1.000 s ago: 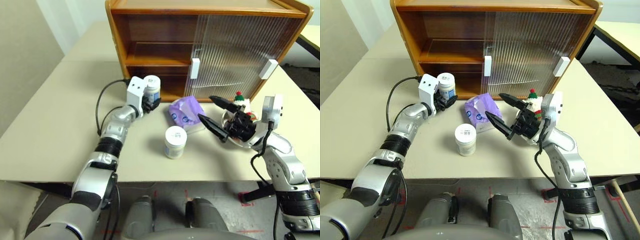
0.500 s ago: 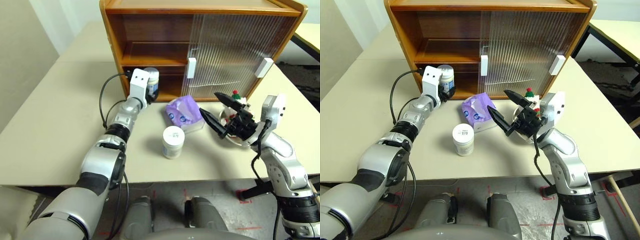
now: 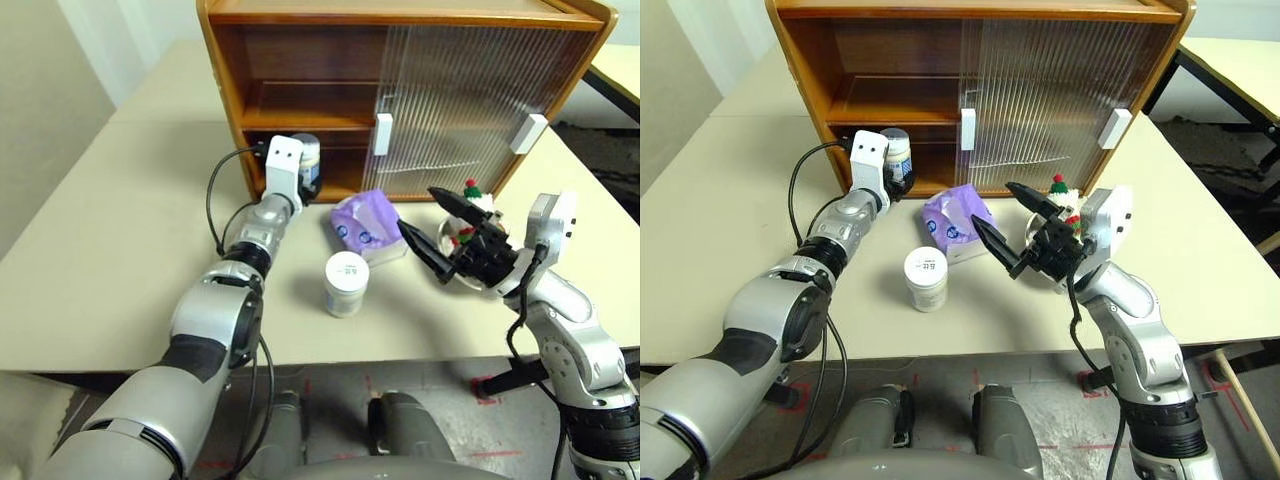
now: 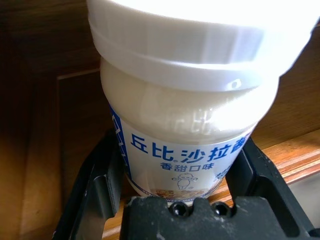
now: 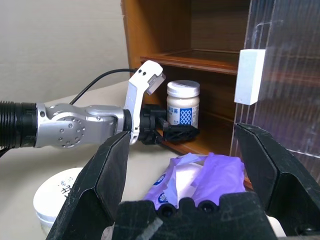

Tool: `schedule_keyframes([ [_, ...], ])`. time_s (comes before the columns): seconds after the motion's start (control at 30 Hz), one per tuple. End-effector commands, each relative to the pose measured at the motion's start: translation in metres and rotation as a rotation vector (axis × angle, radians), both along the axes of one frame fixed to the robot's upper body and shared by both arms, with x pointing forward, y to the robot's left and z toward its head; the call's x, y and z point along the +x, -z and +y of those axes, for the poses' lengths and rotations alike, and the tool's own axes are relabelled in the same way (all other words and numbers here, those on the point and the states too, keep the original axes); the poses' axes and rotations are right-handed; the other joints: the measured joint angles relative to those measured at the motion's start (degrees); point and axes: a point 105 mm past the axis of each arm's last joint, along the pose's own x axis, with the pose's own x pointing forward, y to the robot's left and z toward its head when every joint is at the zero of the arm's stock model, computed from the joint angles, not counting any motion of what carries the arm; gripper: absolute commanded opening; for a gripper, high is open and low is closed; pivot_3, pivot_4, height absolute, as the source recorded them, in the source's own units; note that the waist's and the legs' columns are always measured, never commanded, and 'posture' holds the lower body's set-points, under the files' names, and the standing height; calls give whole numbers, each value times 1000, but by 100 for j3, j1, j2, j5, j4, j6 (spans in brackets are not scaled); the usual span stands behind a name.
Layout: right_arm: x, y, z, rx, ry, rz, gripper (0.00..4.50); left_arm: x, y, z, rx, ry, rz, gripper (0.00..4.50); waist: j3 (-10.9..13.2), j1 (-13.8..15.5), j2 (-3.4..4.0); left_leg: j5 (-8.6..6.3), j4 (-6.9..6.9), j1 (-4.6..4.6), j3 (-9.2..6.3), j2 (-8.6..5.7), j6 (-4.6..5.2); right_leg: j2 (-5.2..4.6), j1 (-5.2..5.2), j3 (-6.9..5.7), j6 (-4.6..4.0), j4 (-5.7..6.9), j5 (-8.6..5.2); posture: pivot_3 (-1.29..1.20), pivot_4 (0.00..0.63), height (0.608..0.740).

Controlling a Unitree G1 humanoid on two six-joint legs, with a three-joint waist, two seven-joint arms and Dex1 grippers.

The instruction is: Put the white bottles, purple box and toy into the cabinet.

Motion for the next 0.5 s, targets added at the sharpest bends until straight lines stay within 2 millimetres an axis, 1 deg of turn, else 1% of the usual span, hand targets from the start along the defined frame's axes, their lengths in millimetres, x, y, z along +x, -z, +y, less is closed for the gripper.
schedule_keyframes([
  [0.03,5,-5,-3,-16,57,-1,4500,4,-10,-5,-5,6,-20,3145,34,-44,-3,0,1,0,0,0,0,-1,0,0,0,1,0,-118,93,740],
  [0.13,8,-8,-2,-3,78,5,4500,4,-10,-5,-3,8,-21,3145,87,-85,-8,0,1,0,0,0,0,-3,0,0,0,1,2,-121,111,740],
  [0.3,9,-6,-3,-4,89,19,4500,2,-8,-7,30,23,-28,3145,188,-97,-6,0,0,1,0,1,0,-3,0,1,0,1,3,-118,131,740],
  [0.5,22,-7,-13,18,186,51,4500,3,-9,-5,25,5,-30,3145,259,-94,-13,0,0,1,0,1,1,-9,1,0,3,2,7,-119,152,740],
])
